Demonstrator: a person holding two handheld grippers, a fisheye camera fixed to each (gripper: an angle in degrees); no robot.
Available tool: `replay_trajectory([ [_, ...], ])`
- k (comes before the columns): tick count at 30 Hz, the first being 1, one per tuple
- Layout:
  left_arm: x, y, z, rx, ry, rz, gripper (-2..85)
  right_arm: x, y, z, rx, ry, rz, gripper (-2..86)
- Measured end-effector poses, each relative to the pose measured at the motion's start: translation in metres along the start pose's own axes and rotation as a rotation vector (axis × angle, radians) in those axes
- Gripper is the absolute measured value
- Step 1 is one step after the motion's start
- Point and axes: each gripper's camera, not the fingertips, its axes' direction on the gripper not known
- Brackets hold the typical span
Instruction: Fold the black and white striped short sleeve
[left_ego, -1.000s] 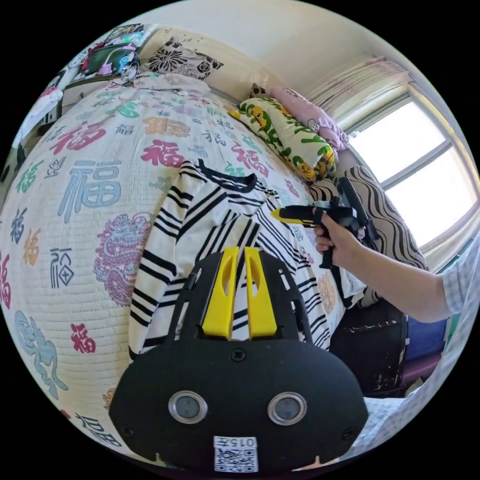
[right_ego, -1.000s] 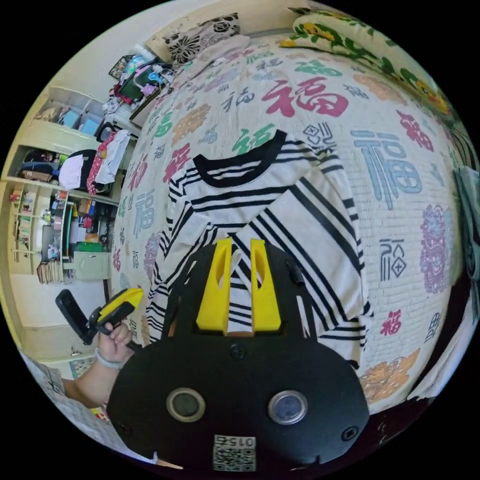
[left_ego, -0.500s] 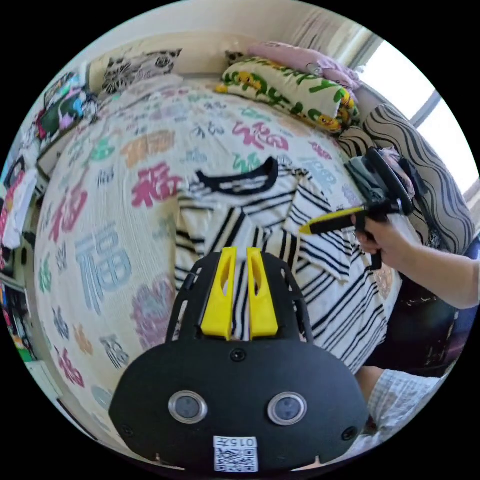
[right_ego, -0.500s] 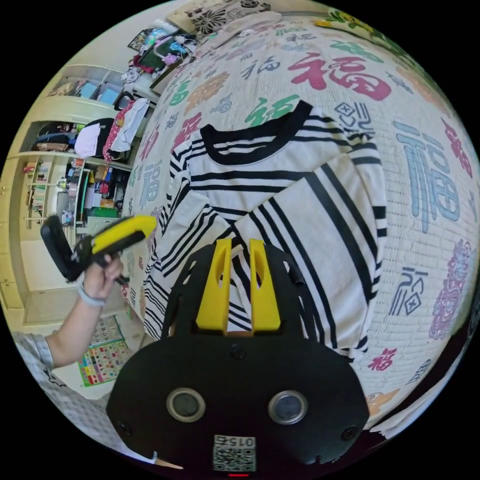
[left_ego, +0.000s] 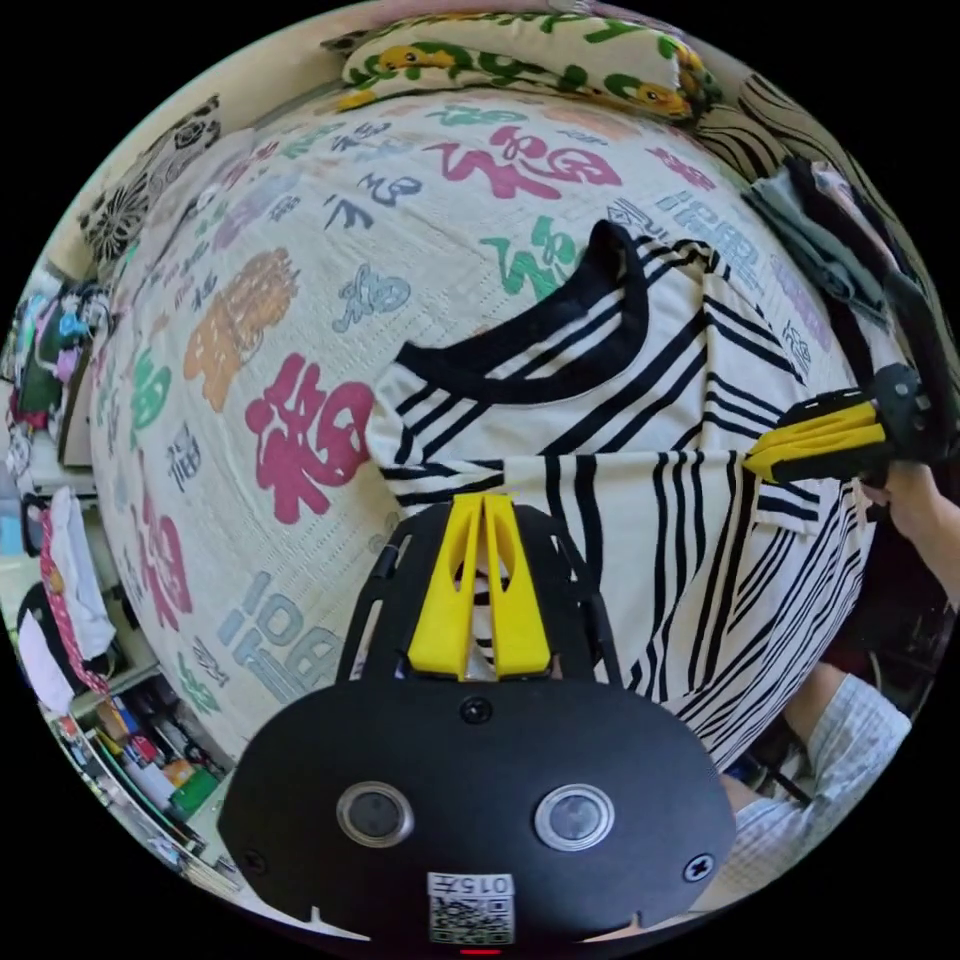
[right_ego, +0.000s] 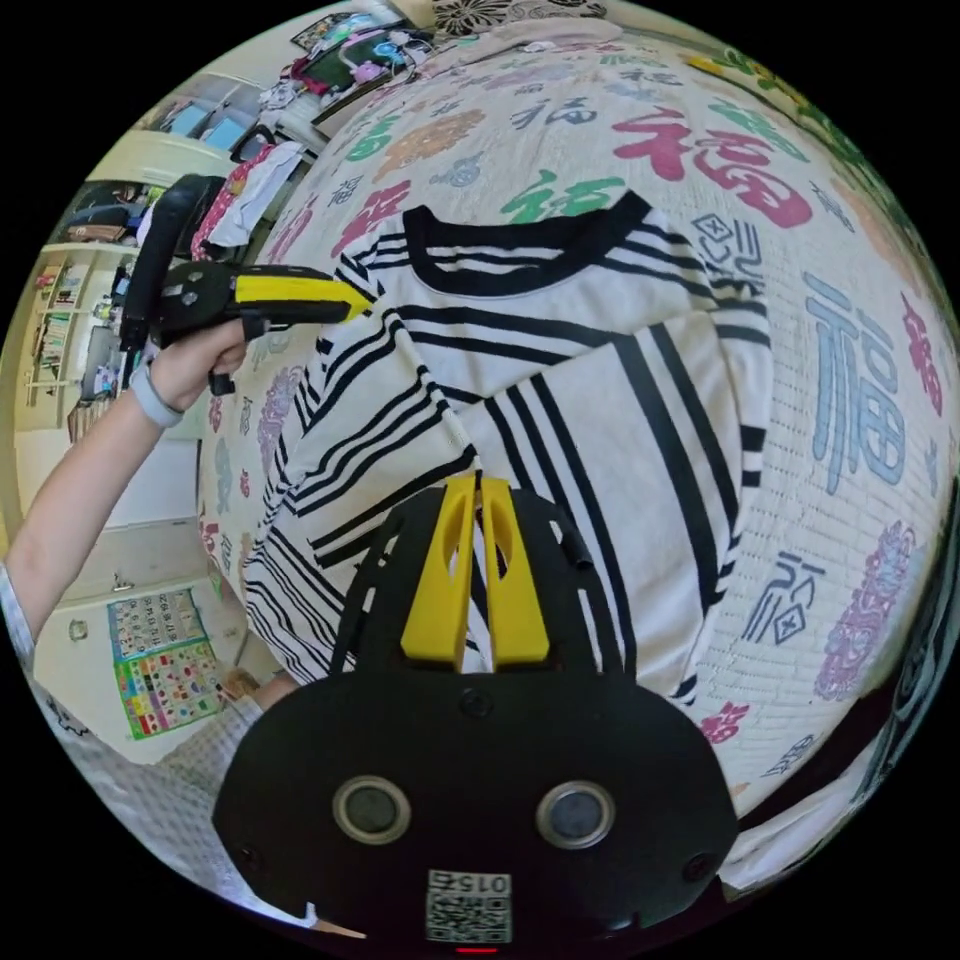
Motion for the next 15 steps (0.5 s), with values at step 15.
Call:
replay_trajectory([
  [15, -0.124, -0.020, 0.025, 0.092, 0.372, -0.287, 3.7, 0.144, -0.050, -0.044, 0.063, 0.056, 0.130, 7.3],
])
